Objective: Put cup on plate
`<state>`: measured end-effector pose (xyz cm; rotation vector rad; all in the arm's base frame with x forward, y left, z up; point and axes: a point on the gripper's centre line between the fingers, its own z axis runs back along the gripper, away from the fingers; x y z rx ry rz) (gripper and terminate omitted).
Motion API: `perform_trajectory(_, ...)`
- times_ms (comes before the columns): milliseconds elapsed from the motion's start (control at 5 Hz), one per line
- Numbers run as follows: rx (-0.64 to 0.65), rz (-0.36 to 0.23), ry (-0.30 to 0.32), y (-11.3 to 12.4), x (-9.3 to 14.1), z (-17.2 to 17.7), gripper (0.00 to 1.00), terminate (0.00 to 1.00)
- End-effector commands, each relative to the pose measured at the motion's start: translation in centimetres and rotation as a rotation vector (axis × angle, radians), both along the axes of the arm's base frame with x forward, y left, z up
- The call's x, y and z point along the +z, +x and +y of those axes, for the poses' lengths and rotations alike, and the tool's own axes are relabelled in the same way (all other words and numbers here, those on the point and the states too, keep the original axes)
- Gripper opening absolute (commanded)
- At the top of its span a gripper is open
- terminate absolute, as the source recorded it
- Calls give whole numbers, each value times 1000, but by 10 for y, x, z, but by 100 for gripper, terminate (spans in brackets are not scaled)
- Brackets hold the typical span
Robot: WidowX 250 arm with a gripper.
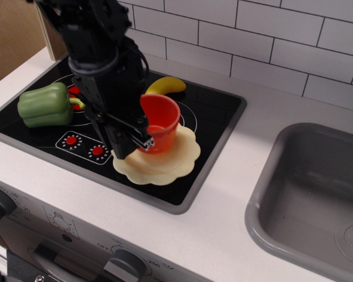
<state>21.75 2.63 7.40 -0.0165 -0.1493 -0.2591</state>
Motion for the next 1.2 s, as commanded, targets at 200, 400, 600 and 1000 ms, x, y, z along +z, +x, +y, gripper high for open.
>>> perform_trajectory(200, -11, -31, 3, -5, 2, 5, 100, 0)
perform_trajectory(400, 21, -31, -12, -3, 10, 10, 100, 0)
perform_trajectory(600, 74, -57, -26, 5, 28, 15, 100, 0)
perform_trajectory(1000, 169, -137, -52, 26, 67, 30, 100, 0)
